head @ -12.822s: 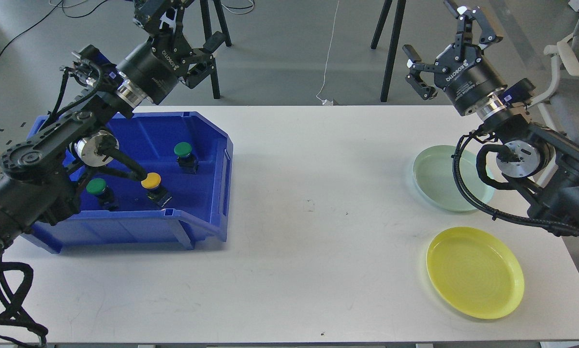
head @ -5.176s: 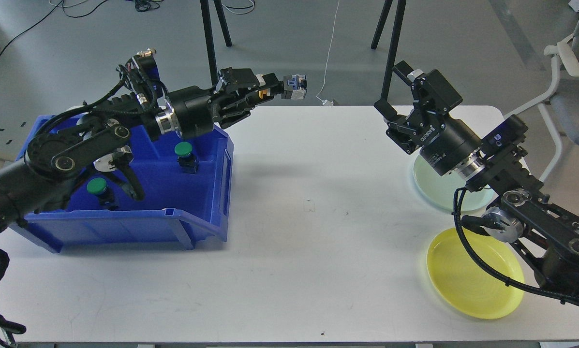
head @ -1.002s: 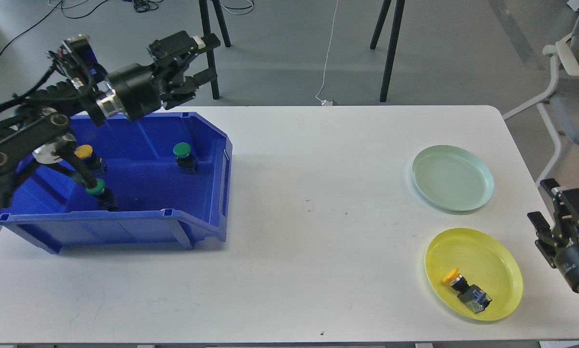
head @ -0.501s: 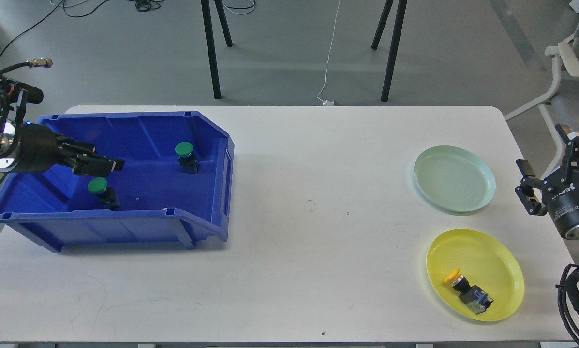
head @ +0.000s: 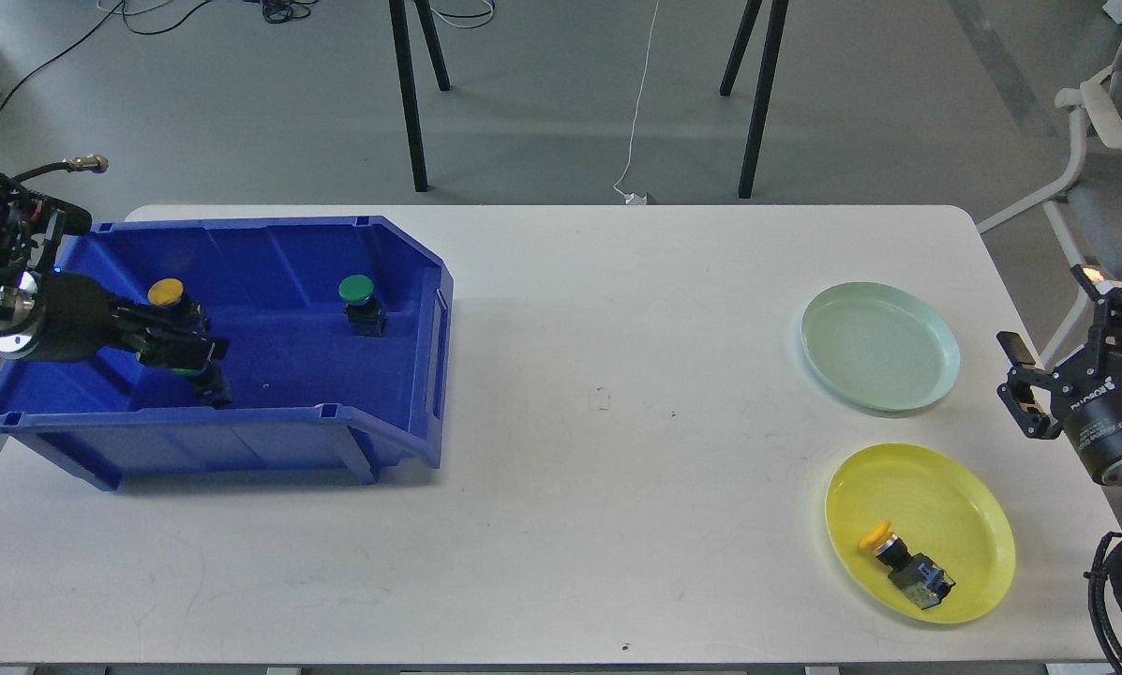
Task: Pass button and place on color plate
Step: 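Lower the left gripper onto a green-topped button and grasp it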
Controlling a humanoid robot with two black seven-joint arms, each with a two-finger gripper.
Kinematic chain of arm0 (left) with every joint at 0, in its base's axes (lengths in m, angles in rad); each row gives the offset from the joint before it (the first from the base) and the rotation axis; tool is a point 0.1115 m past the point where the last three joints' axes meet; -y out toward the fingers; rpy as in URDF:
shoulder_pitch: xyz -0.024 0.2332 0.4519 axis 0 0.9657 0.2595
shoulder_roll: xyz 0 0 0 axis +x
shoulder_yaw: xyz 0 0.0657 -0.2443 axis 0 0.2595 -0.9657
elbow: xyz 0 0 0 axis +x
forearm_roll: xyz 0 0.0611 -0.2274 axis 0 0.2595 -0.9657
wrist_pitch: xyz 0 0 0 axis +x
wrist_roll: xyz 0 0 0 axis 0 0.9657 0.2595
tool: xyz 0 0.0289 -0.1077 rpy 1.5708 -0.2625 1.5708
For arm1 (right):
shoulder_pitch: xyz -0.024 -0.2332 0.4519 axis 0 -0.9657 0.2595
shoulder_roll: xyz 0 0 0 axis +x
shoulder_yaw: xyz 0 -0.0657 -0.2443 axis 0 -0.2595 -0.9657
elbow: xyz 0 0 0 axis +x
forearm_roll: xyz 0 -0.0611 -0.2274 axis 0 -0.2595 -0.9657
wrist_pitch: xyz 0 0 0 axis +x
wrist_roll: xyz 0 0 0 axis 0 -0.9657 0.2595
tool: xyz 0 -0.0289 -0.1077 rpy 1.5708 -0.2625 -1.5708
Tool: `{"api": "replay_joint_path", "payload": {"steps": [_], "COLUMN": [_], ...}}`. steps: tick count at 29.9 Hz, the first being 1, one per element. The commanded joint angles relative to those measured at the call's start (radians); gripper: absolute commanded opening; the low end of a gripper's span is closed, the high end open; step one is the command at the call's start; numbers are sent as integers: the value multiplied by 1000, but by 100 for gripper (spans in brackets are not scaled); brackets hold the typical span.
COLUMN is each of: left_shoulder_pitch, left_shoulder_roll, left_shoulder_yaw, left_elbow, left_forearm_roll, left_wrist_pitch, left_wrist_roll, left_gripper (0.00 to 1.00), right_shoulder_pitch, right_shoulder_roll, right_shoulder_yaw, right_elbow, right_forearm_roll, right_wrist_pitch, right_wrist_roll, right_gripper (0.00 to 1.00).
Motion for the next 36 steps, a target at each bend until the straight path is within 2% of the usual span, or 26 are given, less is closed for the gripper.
{"api": "replay_joint_path", "payload": {"steps": [1, 18, 31, 36], "left_shoulder_pitch": [23, 91, 97, 97], "left_shoulder_roll": [-39, -97, -120, -121], "left_shoulder_yaw": [0, 1, -4, -13], "left_elbow": [45, 160, 175, 175], "left_forearm_roll": [-4, -5, -7, -10], "left_wrist_pitch": [0, 0, 0, 0], "left_wrist_roll": [0, 0, 0, 0], "left_gripper": [89, 89, 74, 74], "right_shoulder_pitch": [-7, -33, -37, -38], "right_shoulder_roll": [0, 2, 2, 2], "right_shoulder_yaw": [-1, -5, -7, -7], "right_elbow": [-1, -1, -10, -10], "right_forearm_roll": [0, 0, 0, 0], "right_wrist_pitch": [1, 1, 1, 1], "right_wrist_roll": [0, 0, 0, 0], "right_gripper": [97, 97, 97, 97]}}
